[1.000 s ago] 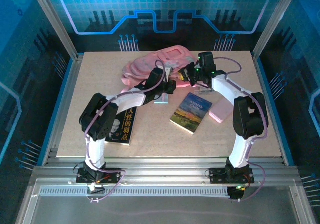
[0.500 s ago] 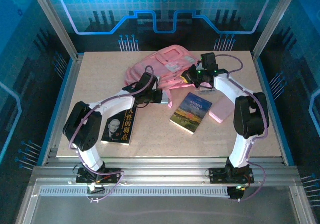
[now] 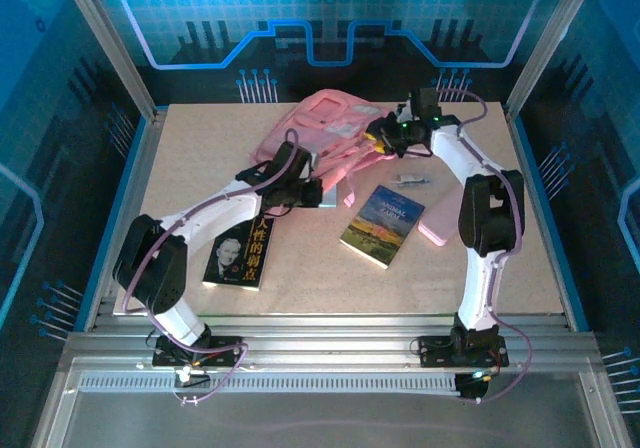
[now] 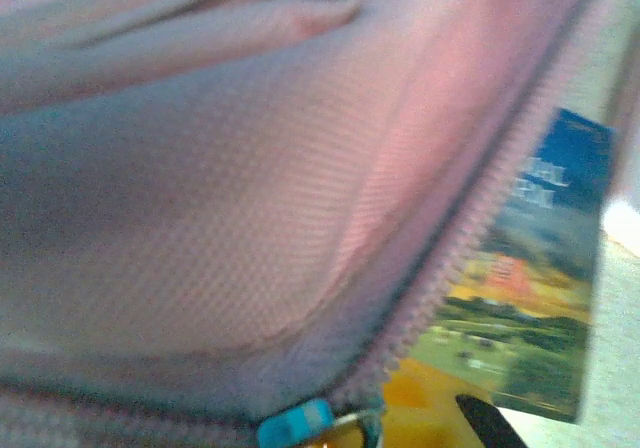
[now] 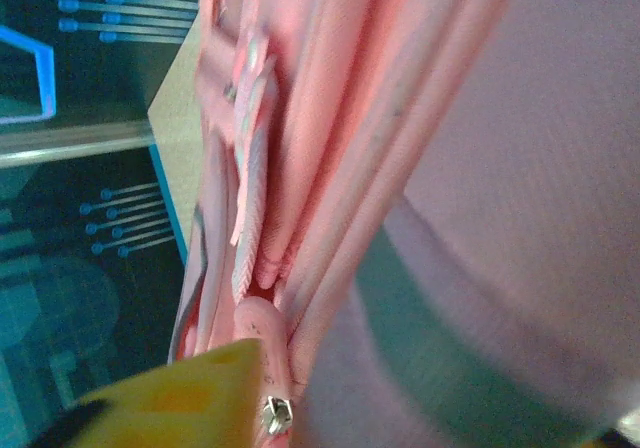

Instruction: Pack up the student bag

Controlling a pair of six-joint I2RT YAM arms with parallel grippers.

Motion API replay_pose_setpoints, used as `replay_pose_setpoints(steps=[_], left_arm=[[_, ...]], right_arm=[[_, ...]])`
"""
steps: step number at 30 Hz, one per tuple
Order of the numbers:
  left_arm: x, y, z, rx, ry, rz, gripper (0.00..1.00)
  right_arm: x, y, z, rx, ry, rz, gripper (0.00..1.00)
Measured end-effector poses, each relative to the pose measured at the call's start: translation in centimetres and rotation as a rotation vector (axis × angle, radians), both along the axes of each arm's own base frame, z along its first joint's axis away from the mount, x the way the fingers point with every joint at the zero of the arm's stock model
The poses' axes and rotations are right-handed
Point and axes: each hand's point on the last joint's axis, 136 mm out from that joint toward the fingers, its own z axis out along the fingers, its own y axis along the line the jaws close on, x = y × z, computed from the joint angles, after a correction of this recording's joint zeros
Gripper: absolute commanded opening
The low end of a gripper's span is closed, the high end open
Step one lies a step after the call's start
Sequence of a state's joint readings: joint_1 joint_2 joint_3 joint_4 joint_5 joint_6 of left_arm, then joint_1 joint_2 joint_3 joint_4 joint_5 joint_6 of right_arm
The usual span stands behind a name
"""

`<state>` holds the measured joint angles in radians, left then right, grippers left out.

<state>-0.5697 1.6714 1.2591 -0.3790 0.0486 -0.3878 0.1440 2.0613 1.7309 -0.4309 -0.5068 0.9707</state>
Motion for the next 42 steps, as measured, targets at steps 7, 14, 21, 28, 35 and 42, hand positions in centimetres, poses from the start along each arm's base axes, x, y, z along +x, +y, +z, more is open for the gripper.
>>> replay_pose_setpoints(steps=[7, 14, 21, 28, 35, 42], left_arm=[[1.6, -6.3, 0.4, -0.09, 0.052, -0.056, 0.0], [1.8, -9.0, -0.3, -0.117, 0.085, -0.082, 0.0], [0.8, -9.1, -0.6, -0.114, 0.107, -0.082, 0.0], [-0.3, -6.4, -2.3, -0.041, 0.12, -0.064, 0.0], [-0.8, -0.7, -0.6, -0.026, 0.096, -0.052, 0.0], [-0.2, 3.6, -0.1, -0.07, 0.076, -0.032, 0.0]], right_arm=[[-4.8, -4.3, -1.0, -0.03, 0.043, -0.086, 1.0], [-11.2, -2.1, -0.3, 0.046, 0.06, -0.075, 0.99], [-10.4, 4.6, -2.7, 0.131, 0.087, 0.003, 0.17], [-10.3, 5.5, -3.2, 0.168, 0.104, 0.018, 0.0], [-10.2, 5.2, -0.8, 0.137, 0.057, 0.108, 0.0], [-9.6, 5.2, 1.1, 0.104, 0.008, 0.218, 0.0]])
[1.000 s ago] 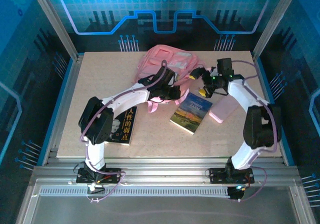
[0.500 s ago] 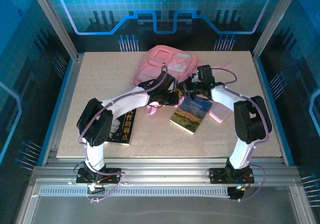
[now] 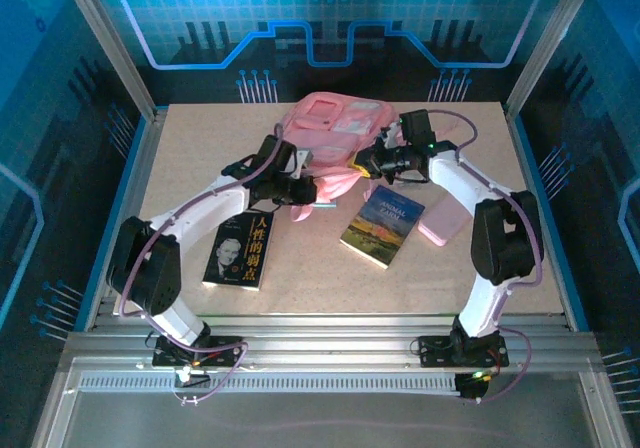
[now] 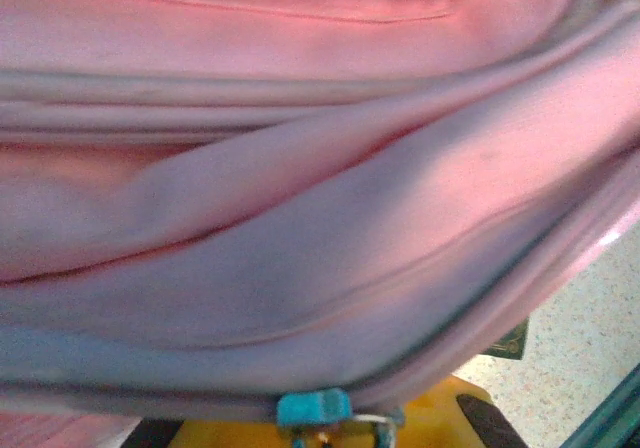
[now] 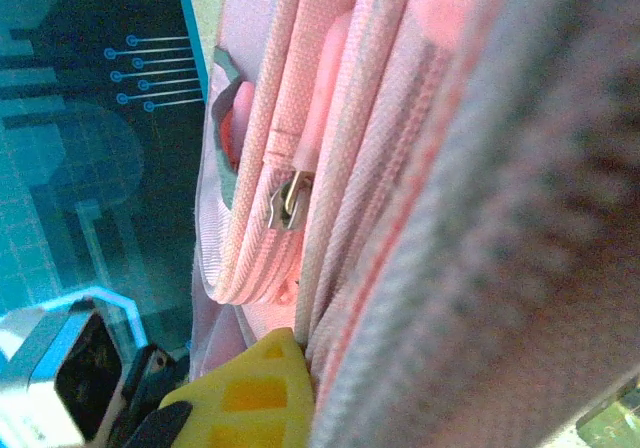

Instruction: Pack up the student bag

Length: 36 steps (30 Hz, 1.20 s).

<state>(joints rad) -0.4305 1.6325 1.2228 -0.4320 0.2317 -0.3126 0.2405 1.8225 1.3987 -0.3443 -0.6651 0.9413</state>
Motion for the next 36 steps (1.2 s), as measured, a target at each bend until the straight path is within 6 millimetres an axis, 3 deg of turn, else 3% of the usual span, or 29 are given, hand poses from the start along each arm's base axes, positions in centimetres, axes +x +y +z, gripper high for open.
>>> replay_pose_setpoints(steps=[3, 6, 13, 14, 15, 16, 18, 23, 25, 32, 36], left_arm=[[0.5, 1.6, -0.5, -0.006, 0.017, 0.035, 0.0], [0.3, 1.4, -0.3, -0.029, 0.029, 0.024, 0.0], [-2.0, -1.7, -0.3, -0.012, 0.053, 0.016, 0.0], [-2.3, -2.5, -0.2, -0.019, 0.058, 0.015, 0.0], [-2.7, -3.2, -0.1, -0.03, 0.061, 0.014, 0.0], [-3.0, -4.0, 0.0, -0.043, 0.064, 0.012, 0.0], [-3.4, -5.6, 0.5, -0.066, 0.062, -0.008, 0.0], [-2.8, -10.1, 1.0, -0.115, 0.08, -0.073, 0.0], [-1.7, -11.3, 0.8, -0.124, 0.081, -0.08, 0.0], [1.2, -13.4, 1.7, -0.158, 0.047, -0.083, 0.0], [1.2, -13.5, 1.9, -0.171, 0.05, -0.086, 0.0]], right_arm=[[0.5, -1.0, -0.4, -0.01, 0.006, 0.009, 0.0], [0.7, -1.5, -0.7, -0.009, 0.026, 0.014, 0.0], [3.4, -1.8, -0.6, -0.012, 0.053, 0.012, 0.03], [4.0, -1.8, -0.5, -0.013, 0.057, 0.01, 0.08], [4.6, -1.9, -0.6, -0.013, 0.062, 0.007, 0.23], [5.0, -1.9, -0.6, -0.016, 0.065, 0.006, 0.46], [6.5, -2.2, -0.6, -0.048, 0.037, -0.02, 0.69], [8.1, -4.4, -0.7, -0.134, -0.031, -0.085, 0.87], [7.1, -5.6, -0.9, -0.172, -0.035, -0.107, 0.92], [-0.5, -7.2, 0.1, -0.201, -0.012, -0.129, 1.0], [-2.0, -6.4, -0.4, -0.154, -0.011, -0.135, 1.0]])
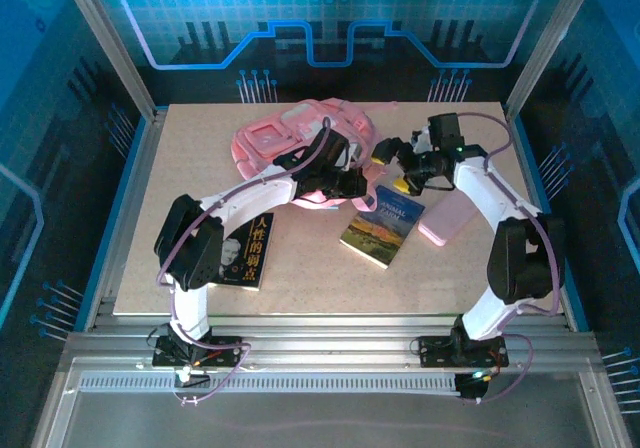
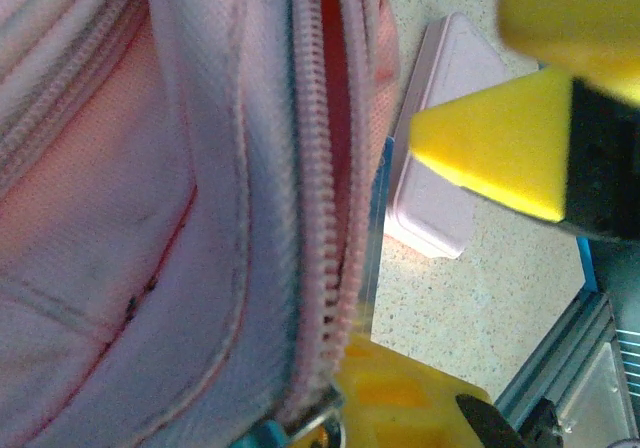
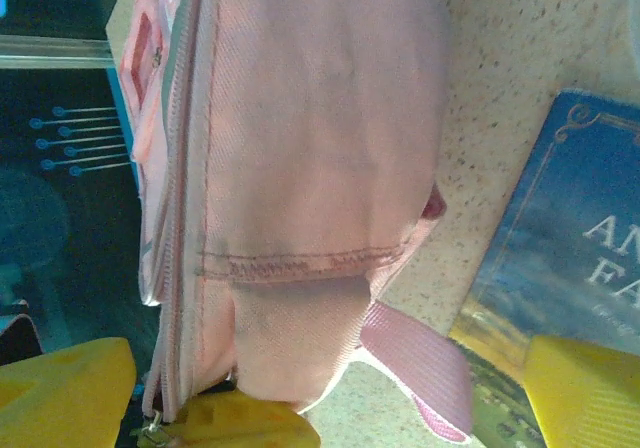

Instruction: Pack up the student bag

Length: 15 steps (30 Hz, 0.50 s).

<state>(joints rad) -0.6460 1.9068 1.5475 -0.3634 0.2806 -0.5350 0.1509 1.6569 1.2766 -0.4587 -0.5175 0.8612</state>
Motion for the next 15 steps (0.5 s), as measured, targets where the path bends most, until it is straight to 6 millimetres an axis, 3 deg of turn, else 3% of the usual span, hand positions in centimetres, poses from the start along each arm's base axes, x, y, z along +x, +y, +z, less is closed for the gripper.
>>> replay_pose_setpoints(steps=[3, 5, 8, 11, 15], left_arm=[[-0.3, 0.0, -0.3, -0.008, 0.014, -0.001, 0.0], [-0.8, 0.2, -0.8, -0.006, 0.031, -0.005, 0.0], [-1.9, 0.9, -1.7, 0.009, 0.059, -0.005, 0.0], [-2.1, 2.0, -2.3, 0.03, 0.063, 0.016, 0.0], [-2.3, 3.0, -2.4, 0.04, 0.062, 0.032, 0.0]], right_arm=[[0.6, 1.8, -0.9, 0.03, 0.003, 0.01, 0.97], [1.3, 3.3, -1.6, 0.049, -0.003, 0.021, 0.89], [2.0, 5.0, -3.2, 0.065, 0.032, 0.026, 0.49], [2.1, 5.8, -4.4, 0.081, 0.066, 0.024, 0.01], [1.9, 6.6, -4.0, 0.107, 0.059, 0.035, 0.0]])
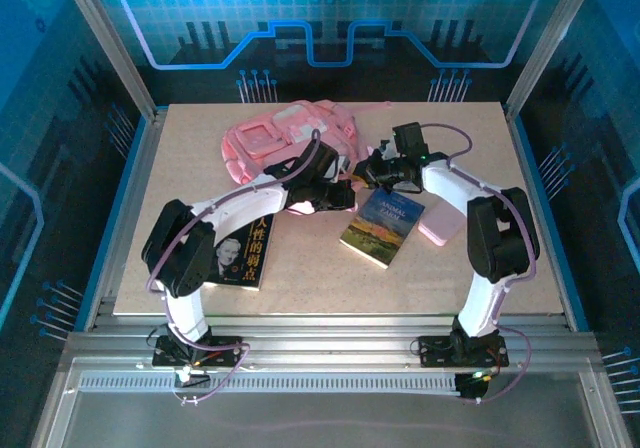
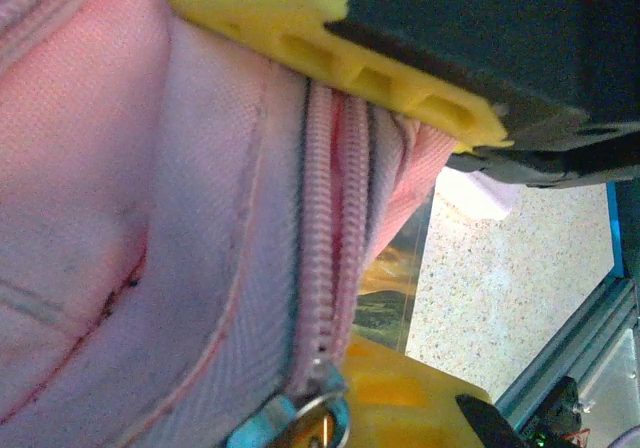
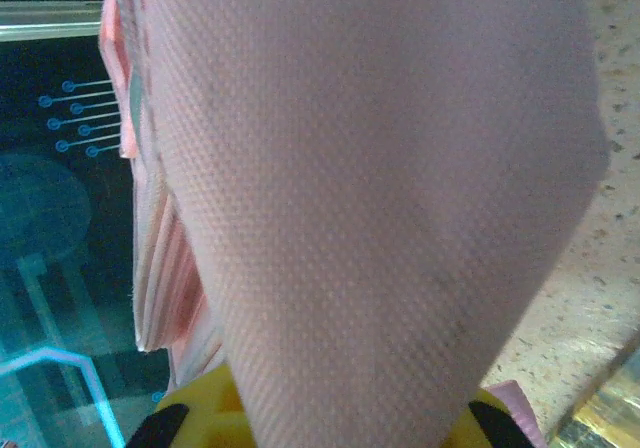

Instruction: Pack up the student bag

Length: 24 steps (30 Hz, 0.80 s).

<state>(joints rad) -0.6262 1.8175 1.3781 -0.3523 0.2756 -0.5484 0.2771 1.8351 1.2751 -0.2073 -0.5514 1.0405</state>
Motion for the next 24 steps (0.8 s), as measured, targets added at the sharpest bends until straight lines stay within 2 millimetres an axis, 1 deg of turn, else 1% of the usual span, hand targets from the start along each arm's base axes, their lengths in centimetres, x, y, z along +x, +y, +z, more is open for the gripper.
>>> replay_pose_setpoints(steps=[3, 8, 11, 12, 14, 17, 20, 23, 24], left_arm=[[-0.2, 1.2, 0.4, 0.002, -0.008, 0.011, 0.0], [-1.3, 5.0, 0.9, 0.014, -0.003, 0.048, 0.0], [-1.5, 6.3, 1.7, 0.013, -0.018, 0.058, 0.0], [-1.7, 7.1, 1.5, 0.032, -0.01, 0.072, 0.0], [-2.0, 9.6, 0.5, 0.087, 0.03, 0.121, 0.0], [-2.2, 11.9, -0.9, 0.131, 0.072, 0.162, 0.0], [-2.6, 12.9, -1.3, 0.15, 0.084, 0.177, 0.0], [-2.5, 12.8, -1.0, 0.141, 0.073, 0.178, 0.0], [-2.4, 12.7, -0.9, 0.137, 0.068, 0.18, 0.0]], right_arm=[[-0.2, 0.0, 0.4, 0.0, -0.014, 0.012, 0.0], [-0.1, -0.4, 1.4, -0.057, -0.045, 0.041, 0.0], [-0.1, -0.2, 2.2, -0.065, -0.068, 0.058, 0.0], [0.0, -0.5, 2.2, -0.079, -0.074, 0.052, 0.0], [0.3, -1.5, 2.0, -0.099, -0.07, 0.033, 0.0], [0.4, -2.4, 1.5, -0.128, -0.06, 0.019, 0.0], [0.4, -2.9, 1.3, -0.137, -0.054, 0.014, 0.0], [0.7, -3.4, 1.7, -0.137, -0.058, 0.011, 0.0], [0.8, -3.5, 2.0, -0.138, -0.06, 0.013, 0.06]])
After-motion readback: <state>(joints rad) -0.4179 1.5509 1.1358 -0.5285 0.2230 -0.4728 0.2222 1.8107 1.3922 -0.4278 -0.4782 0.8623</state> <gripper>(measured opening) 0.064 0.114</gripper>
